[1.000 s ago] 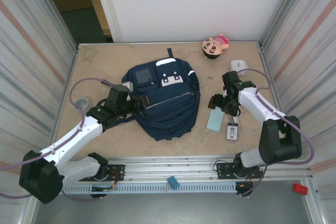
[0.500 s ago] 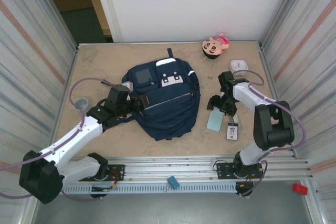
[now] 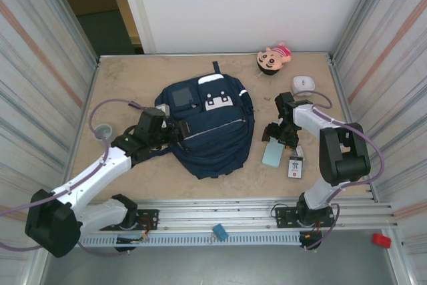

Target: Pack books, pencil case, and school supplies into a backpack

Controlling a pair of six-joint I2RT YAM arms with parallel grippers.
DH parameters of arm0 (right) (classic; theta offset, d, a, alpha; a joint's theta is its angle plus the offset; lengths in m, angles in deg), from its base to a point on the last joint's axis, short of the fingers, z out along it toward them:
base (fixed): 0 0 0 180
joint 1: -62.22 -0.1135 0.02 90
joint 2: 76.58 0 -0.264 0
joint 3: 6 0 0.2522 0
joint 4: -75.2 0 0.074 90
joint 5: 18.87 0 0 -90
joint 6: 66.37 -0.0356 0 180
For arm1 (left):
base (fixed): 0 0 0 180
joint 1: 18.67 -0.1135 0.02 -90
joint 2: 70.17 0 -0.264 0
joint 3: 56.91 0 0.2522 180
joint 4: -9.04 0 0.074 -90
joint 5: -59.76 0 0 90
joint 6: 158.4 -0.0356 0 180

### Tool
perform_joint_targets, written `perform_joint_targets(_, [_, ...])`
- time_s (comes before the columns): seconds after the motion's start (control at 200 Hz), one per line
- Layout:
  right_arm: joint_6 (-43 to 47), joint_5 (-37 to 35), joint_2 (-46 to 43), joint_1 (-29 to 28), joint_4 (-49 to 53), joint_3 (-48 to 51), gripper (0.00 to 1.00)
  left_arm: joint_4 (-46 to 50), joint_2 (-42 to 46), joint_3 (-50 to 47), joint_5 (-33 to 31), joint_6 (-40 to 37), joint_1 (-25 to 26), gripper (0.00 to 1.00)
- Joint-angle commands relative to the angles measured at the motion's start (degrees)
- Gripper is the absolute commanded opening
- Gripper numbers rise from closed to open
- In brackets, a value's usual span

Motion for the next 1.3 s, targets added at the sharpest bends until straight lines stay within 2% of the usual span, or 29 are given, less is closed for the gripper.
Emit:
perform_joint_targets(0.0, [1.2,-1.0,1.8,-0.6,0.2,-0.8,0.79,-0.2,-0.5,-0.1,-0.5,0.3,-0.6,0.65])
perform_joint_targets(0.281, [1.8,-2.2,4.9,-1.1,0.1,-1.8,0.76,-0.3,-1.1,0.1,-0.4,0.3,-0.6,0.65])
perform_joint_targets(0.496, [2.0,-3.1,6.4,-1.4,0.1,-1.8,0.65,-0.6,-2.4,0.4,-0.2,0.2,-0.6,0.65])
perform_joint_targets(0.636, [2.0,-3.5,4.2,-1.5,0.6,-1.9,0.61,-0.7,-3.5,1.0,0.8,-0.6,-0.6,0.65])
perform_joint_targets(0.812, [1.5,-1.4,-6.4,-0.7,-0.4,-0.7,0.59,-1.3,-3.6,1.7,1.9,-2.1,-0.6,0.65])
perform_joint_targets(0.972, [-2.5,10.0,-23.2,1.1,-11.7,6.2,0.6,-2.3,-4.0,2.9,1.0,-5.7,1.5,0.64])
perform_joint_targets(1.027, [-4.5,11.8,-28.3,1.5,-15.4,8.9,0.6,-2.5,-4.7,3.6,0.3,-7.9,2.8,0.64])
perform_joint_targets(1.092, [-6.2,12.7,-33.2,1.8,-18.1,11.4,0.59,-3.2,-5.8,5.0,0.6,-11.5,5.0,0.65])
perform_joint_targets(1.198, [-8.1,13.2,-39.1,1.9,-20.7,14.4,0.58,-4.6,-9.1,8.0,4.9,-21.4,9.3,0.67])
perform_joint_targets(1.293, [-9.4,13.8,-42.0,1.9,-21.8,16.6,0.57,-2.3,-13.4,12.0,3.4,-31.4,14.3,0.72])
